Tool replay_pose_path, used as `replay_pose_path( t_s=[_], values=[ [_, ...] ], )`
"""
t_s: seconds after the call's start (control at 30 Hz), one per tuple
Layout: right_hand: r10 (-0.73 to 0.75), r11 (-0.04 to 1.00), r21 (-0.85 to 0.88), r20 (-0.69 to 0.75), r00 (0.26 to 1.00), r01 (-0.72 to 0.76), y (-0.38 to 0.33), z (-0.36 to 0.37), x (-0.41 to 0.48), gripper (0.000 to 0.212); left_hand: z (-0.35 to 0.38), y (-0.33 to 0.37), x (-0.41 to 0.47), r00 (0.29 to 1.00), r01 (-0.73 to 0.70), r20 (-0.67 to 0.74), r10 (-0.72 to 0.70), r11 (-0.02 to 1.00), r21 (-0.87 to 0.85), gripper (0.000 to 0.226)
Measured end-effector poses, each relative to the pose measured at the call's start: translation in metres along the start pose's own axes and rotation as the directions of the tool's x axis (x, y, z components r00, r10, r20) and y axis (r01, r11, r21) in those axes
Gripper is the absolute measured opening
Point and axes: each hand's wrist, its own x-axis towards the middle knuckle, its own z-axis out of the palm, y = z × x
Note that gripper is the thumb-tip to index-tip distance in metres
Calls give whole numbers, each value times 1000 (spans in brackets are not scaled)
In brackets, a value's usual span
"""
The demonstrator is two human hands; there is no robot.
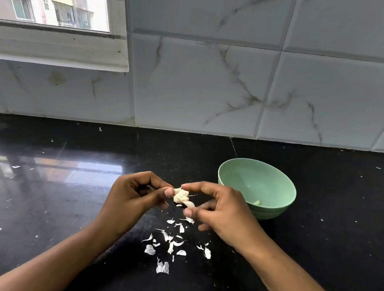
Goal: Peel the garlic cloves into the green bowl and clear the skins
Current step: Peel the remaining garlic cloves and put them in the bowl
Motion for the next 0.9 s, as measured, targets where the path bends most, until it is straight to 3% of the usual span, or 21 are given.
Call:
replay_pose_path(
  t_s=[0.1, 0.17, 0.23, 0.33, 0.43, 0.63, 0.73, 0.9],
  values=[
    [-17, 1000, -17, -45, 999, 17, -1, -2, 0, 5, 1, 0, 0, 999, 32, 6, -32, 998, -51, 8],
    [-42, 994, -101, -140, 989, 28, 0, -3, 1, 30, 2, 0, 0, 999, 41, 28, -40, 997, -62, 7],
    [-32, 996, -89, -197, 980, 14, 2, -4, 2, 36, 3, 0, -1, 998, 51, 44, -48, 996, -69, 5],
    [13, 999, 32, -78, 997, -10, 0, -2, 3, 13, 5, -2, -2, 997, 68, 37, -65, 994, -84, 4],
    [11, 998, 57, 44, 999, -13, 2, 4, 1, 38, 5, -4, -2, 994, 96, 53, -92, 993, -76, 10],
    [-166, 986, -19, -153, 974, 165, 5, 9, 0, 7, 7, -5, -4, 987, 103, 127, -101, 995, -13, 17],
    [-129, 991, 9, -168, 977, 132, 3, 8, 2, 9, 10, -2, -5, 992, 67, 107, -62, 997, -49, 18],
    [15, 980, 200, -151, 988, 16, 3, 10, 3, 16, 12, -1, -5, 997, 4, 82, -4, 1000, 1, 16]
  ],
)
